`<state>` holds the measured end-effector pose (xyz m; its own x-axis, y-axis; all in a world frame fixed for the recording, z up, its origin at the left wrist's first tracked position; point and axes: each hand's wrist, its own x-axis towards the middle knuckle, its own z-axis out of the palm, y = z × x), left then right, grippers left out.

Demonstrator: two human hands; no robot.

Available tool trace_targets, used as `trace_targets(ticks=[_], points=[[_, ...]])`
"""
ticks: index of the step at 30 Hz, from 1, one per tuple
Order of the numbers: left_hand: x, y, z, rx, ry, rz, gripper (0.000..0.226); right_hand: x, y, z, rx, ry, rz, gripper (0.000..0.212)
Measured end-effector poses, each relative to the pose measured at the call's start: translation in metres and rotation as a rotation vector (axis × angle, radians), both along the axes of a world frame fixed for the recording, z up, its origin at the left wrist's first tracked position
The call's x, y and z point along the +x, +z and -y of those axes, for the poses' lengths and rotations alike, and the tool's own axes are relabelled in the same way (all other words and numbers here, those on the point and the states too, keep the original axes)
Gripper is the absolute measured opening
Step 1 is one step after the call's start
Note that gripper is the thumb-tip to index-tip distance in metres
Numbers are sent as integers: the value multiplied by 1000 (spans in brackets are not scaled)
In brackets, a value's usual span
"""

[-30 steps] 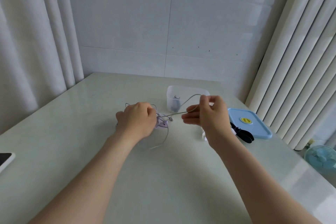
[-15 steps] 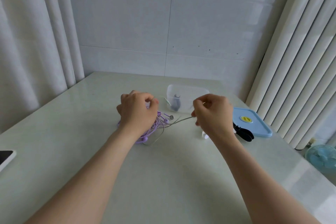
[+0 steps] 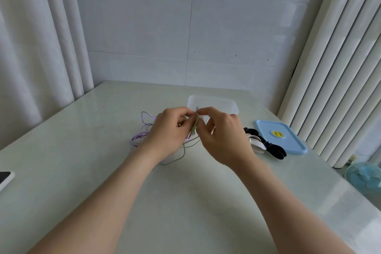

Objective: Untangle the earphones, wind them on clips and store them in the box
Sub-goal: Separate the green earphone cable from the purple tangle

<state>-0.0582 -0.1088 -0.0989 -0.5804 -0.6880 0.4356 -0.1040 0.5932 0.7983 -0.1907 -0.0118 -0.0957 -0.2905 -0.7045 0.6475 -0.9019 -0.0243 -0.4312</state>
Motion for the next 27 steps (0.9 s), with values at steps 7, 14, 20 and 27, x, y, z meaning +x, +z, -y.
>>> trace_targets(ticks=[7,14,20,27], points=[[2,0,-1,-62,85,40,16,1,7,-3,-40,138,135,24],[7,4,-3,-60,91,68,21,-8,-1,2,59,134,51,19],[11,8,1,32,115,128,5,-20,0,4,-135,-171,15,20],[21,0,22,-116,356,165,13,-17,31,-10,-710,-48,936,20]])
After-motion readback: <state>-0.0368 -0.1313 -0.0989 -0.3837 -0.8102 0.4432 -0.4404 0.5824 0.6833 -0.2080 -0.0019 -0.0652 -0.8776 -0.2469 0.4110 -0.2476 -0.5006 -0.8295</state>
